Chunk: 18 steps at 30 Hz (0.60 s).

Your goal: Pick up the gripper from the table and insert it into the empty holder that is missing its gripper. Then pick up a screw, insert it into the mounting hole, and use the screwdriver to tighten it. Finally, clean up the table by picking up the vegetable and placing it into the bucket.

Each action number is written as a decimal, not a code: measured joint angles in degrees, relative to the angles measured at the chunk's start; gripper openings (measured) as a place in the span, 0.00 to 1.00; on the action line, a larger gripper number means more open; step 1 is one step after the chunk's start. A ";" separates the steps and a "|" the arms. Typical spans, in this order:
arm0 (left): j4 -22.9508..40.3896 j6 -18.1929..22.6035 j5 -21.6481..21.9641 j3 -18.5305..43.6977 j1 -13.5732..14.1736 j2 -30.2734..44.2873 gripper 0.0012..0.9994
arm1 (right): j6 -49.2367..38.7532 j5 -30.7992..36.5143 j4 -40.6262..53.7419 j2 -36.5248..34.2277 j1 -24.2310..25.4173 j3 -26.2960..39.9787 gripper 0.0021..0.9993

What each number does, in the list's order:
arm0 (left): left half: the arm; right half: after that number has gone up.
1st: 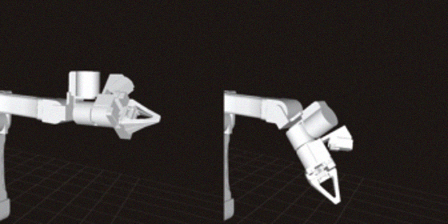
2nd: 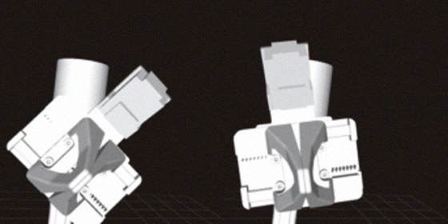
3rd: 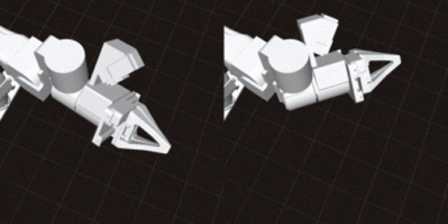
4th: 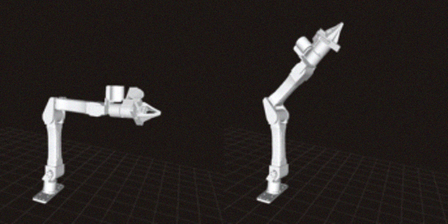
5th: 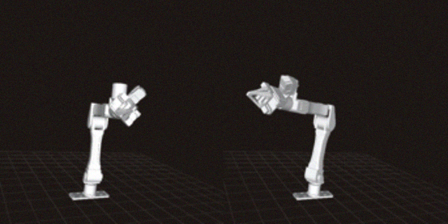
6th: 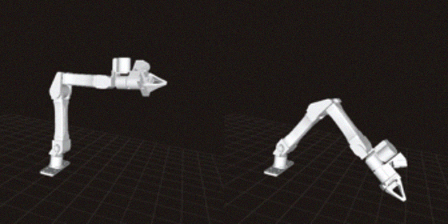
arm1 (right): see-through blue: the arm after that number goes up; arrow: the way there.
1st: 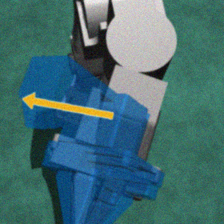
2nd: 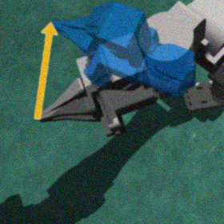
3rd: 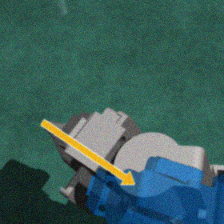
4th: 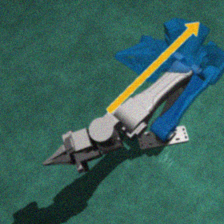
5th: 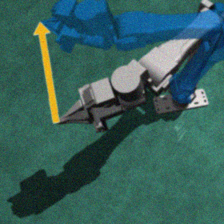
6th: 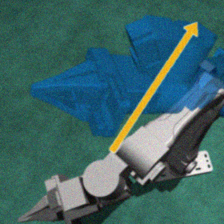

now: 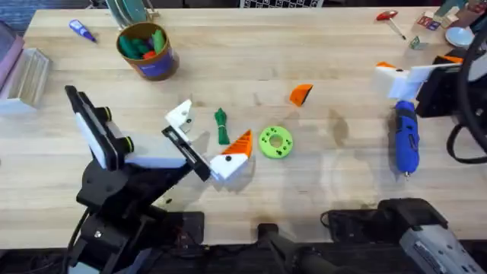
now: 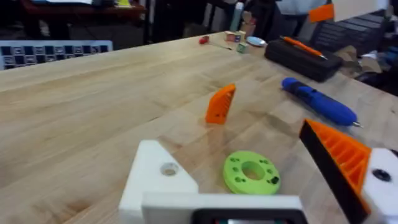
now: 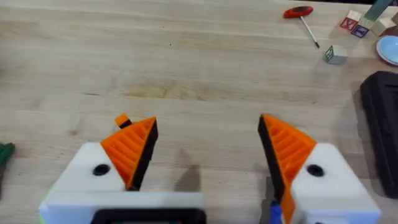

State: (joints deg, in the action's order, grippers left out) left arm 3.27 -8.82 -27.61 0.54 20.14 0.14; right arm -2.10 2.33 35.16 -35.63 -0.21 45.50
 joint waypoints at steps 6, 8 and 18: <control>0.00 1.13 -7.80 0.00 0.00 0.00 0.99 | 0.00 0.00 0.06 0.01 0.00 0.00 0.99; 0.04 1.49 -10.63 0.00 0.00 0.00 0.99 | 0.01 0.00 0.07 0.01 0.00 0.00 0.99; 0.39 1.99 -16.30 0.00 0.00 0.00 0.99 | -0.92 -1.58 0.39 -5.06 -0.81 0.96 0.99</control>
State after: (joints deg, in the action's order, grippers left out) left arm 3.66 -6.83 -43.90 0.54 20.14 0.14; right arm -3.02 0.75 35.54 -40.69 -1.01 46.45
